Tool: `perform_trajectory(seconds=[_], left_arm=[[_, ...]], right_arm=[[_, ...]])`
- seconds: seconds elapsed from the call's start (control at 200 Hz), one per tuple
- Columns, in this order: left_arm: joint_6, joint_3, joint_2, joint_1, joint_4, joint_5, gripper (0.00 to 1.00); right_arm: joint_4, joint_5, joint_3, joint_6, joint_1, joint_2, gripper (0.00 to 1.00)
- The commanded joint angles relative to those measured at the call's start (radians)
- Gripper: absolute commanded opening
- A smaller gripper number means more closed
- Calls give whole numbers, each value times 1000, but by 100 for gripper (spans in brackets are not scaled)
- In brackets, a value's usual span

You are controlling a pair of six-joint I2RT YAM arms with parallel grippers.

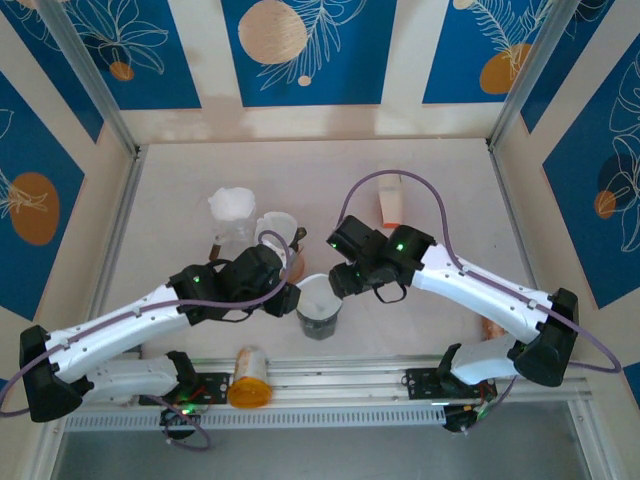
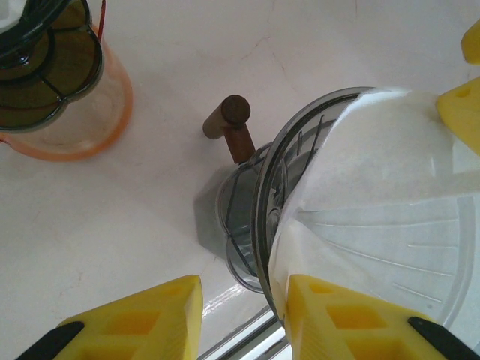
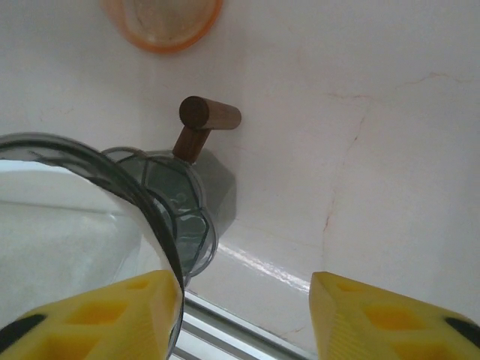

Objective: Place the coffee filter in the dripper

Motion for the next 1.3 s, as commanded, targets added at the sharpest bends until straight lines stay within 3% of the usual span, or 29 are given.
perform_trajectory(seconds=[0.0, 0.195, 0.48, 1.08, 1.295], left_arm=[[-4, -16, -5, 13, 6, 16, 35], [-5, -22, -5, 13, 16, 20, 36], [-8, -25, -9, 16, 16, 22, 36], [-9, -39, -9, 24, 26, 33, 36], [-25, -49, -40, 25, 36, 28, 47]], right_arm=[[38, 33, 0, -6, 30, -56, 64], [93, -52, -10, -25, 60, -57, 79], [87, -87, -24, 0, 55, 88, 78], [68, -44, -50, 5, 69, 197, 77], [77, -37, -69, 14, 70, 203, 77]])
